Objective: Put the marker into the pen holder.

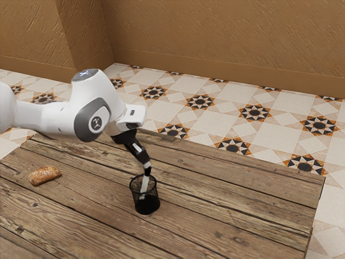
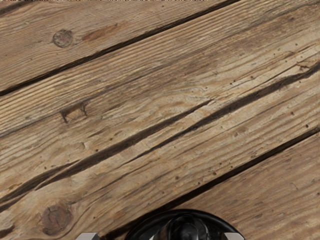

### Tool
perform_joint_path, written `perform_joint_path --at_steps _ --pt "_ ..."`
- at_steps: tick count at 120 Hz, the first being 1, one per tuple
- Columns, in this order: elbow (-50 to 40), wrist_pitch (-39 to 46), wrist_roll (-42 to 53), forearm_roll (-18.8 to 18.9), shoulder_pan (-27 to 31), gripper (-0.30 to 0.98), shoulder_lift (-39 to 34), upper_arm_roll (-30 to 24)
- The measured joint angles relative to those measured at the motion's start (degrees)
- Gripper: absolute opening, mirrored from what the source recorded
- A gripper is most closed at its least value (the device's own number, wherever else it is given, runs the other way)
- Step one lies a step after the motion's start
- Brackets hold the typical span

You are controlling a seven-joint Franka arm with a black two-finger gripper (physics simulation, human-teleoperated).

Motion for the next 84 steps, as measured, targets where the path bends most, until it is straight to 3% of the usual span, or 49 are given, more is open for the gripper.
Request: perform_joint_path --at_steps 17,31,39,49,53,65,84 --pt "4.8 -3.7 1.0 0.2 -1.1 0.5 -0.4 1.4" --pt "23.8 -22.7 -2.8 8.6 -1.7 0.58 -1.1 4.6" --pt "33.9 -32.1 -5.4 11.1 1.0 0.61 1.5 5.2" --pt "39.1 -41.2 -7.7 13.0 4.7 0.63 2.2 5.3" --pt "40.5 -44.2 -8.5 12.9 7.0 0.64 2.4 4.5" --pt "37.1 -49.6 -10.8 14.8 24.5 0.66 1.7 -8.9" --pt "37.9 -51.4 -13.2 16.4 34.7 0.67 1.7 -12.3"
